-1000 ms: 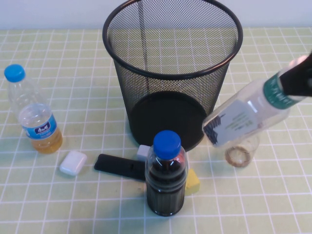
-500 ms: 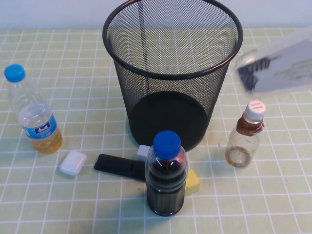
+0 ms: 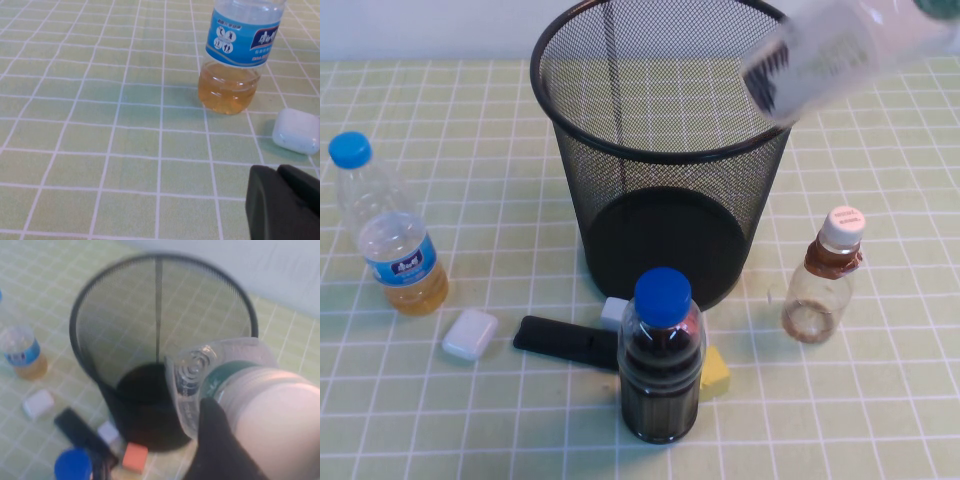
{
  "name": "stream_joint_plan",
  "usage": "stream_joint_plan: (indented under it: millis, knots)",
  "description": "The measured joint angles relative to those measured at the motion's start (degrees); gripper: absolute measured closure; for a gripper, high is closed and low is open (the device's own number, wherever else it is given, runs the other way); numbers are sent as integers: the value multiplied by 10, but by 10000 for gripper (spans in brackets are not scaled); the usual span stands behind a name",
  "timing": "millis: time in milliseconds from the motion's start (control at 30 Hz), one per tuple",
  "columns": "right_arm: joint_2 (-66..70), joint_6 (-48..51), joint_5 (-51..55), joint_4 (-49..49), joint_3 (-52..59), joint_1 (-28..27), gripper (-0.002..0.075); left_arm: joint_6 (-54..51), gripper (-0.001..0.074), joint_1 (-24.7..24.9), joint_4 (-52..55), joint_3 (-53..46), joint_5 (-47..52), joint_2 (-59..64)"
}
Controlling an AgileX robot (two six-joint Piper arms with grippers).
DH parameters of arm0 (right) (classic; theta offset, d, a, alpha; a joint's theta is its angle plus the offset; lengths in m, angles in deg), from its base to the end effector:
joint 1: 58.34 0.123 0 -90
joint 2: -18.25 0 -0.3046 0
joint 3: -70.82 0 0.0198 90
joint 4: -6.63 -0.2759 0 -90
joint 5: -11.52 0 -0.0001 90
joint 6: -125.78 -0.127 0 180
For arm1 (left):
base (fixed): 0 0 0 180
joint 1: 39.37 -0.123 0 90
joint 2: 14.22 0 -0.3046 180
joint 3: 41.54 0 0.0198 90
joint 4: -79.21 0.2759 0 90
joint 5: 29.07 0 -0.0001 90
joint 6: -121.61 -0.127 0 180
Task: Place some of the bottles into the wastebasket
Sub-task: Place the bottle in the trash can
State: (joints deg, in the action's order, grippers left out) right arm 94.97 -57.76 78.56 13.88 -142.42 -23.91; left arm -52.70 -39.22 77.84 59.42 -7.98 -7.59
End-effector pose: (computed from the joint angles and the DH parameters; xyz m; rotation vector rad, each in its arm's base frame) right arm 0.1929 0.1143 0.5893 -0.4859 1.8730 0.2984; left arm 0.0926 -0.0013 0.1620 -0.1049 1.8613 -0.0940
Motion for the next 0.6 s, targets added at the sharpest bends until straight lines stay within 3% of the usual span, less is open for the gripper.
stream_joint_plan:
  millis: [167, 600]
  knots:
    - [68, 23, 5, -2, -65, 0, 642, 0, 741, 0, 0, 0, 0, 0]
    - [244, 57, -27, 19, -65, 0, 642, 0, 741, 0, 0, 0, 0, 0]
